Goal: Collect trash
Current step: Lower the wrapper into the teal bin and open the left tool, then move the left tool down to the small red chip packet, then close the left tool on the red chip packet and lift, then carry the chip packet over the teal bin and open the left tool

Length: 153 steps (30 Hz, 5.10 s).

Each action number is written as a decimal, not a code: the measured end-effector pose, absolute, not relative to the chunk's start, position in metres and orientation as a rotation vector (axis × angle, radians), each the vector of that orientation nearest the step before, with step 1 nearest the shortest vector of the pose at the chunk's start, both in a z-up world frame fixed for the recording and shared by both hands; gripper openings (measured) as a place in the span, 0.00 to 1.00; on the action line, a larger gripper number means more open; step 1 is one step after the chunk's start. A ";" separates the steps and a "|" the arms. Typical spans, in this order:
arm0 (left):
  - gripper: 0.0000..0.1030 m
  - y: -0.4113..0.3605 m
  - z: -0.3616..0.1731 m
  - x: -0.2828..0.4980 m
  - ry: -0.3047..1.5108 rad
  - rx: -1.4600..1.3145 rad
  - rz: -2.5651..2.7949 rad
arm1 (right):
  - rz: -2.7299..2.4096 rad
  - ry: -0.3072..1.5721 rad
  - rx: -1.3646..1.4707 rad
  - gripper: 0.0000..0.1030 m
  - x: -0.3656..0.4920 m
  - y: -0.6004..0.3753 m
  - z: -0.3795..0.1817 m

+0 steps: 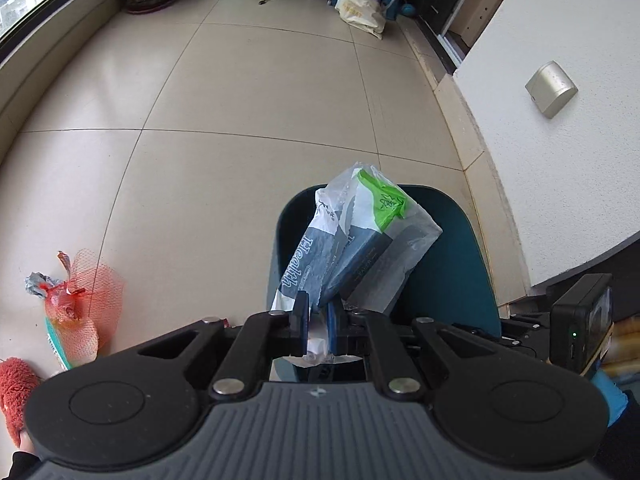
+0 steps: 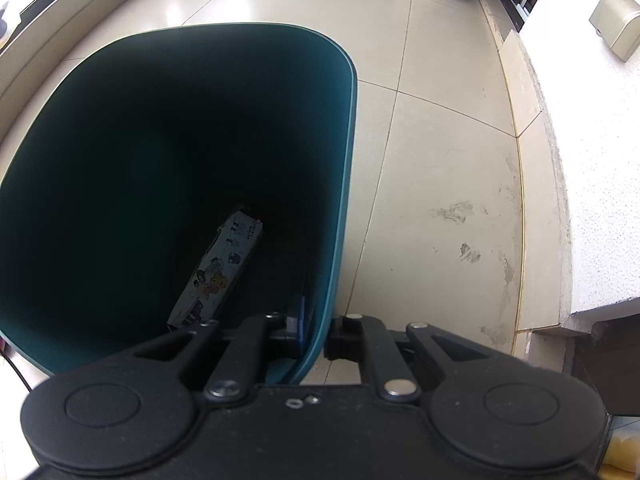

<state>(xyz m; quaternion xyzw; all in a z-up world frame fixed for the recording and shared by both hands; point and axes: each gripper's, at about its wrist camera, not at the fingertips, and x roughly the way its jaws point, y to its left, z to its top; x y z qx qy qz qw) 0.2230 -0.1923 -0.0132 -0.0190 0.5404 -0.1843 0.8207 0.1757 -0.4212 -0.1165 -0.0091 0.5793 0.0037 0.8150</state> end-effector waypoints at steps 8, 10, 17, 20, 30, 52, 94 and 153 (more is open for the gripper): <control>0.08 -0.264 -0.070 0.225 1.248 0.070 -0.406 | 0.020 1.225 -0.031 0.08 0.172 -0.421 -0.117; 0.09 -0.271 -0.086 0.227 1.274 0.079 -0.404 | 0.023 1.223 -0.033 0.08 0.170 -0.421 -0.116; 0.20 -0.276 -0.109 0.232 1.307 0.089 -0.388 | 0.034 1.215 -0.034 0.08 0.165 -0.420 -0.116; 0.40 -0.275 -0.110 0.230 1.304 0.087 -0.386 | 0.037 1.215 -0.029 0.08 0.165 -0.422 -0.115; 0.64 -0.266 -0.095 0.217 1.244 0.085 -0.395 | 0.034 1.219 -0.030 0.08 0.166 -0.422 -0.114; 0.73 -0.141 -0.053 0.193 1.137 -0.022 -0.302 | 0.015 1.232 -0.034 0.08 0.171 -0.416 -0.118; 0.44 -0.129 -0.363 0.303 1.545 -0.099 -0.044 | 0.061 1.251 0.015 0.11 0.169 -0.425 -0.121; 0.40 -0.273 -0.112 0.238 1.263 0.159 -0.414 | 0.071 1.227 -0.078 0.09 0.168 -0.404 -0.121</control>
